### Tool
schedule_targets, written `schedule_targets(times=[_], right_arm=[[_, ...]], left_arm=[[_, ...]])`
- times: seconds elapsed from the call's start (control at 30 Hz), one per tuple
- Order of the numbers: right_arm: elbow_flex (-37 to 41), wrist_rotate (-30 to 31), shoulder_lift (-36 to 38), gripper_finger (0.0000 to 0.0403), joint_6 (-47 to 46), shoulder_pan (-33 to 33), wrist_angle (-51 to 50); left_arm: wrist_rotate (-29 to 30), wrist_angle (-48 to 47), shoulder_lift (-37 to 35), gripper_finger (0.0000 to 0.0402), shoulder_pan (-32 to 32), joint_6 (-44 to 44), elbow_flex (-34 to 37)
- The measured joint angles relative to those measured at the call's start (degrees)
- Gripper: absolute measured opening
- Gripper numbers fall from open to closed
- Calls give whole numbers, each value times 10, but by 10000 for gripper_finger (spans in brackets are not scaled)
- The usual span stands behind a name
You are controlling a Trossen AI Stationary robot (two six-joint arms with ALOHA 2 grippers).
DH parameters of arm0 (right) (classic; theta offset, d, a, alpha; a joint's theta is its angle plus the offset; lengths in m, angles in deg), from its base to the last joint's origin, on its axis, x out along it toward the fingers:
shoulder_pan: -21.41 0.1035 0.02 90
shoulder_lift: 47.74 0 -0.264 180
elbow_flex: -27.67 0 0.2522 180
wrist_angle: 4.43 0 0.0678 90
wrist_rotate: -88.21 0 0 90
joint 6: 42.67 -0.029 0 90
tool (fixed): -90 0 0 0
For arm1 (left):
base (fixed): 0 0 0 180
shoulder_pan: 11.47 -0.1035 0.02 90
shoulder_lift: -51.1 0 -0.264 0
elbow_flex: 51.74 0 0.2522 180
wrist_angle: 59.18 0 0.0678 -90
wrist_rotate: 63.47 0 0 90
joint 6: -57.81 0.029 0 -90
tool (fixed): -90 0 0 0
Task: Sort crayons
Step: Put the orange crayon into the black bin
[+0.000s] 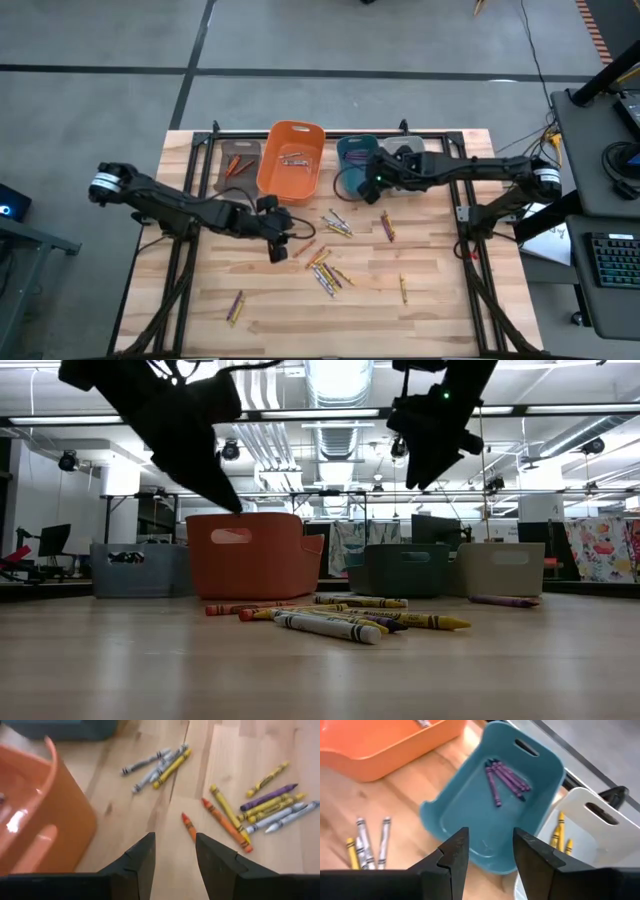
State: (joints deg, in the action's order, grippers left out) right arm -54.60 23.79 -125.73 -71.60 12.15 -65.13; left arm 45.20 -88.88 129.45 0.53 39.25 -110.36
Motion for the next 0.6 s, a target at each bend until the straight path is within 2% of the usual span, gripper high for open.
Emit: schedule_targets(times=[0.2,0.37,0.6], right_arm=[[3,1,-1,139,1,26,23],[4,1,-1,139,1,35,29],[5,1,-1,139,0,34,29]], left_arm=[[1,42,37,128,26,-17,7],[2,88,92,152,51,-21,7],[63,121,178,183,52,-69,7]])
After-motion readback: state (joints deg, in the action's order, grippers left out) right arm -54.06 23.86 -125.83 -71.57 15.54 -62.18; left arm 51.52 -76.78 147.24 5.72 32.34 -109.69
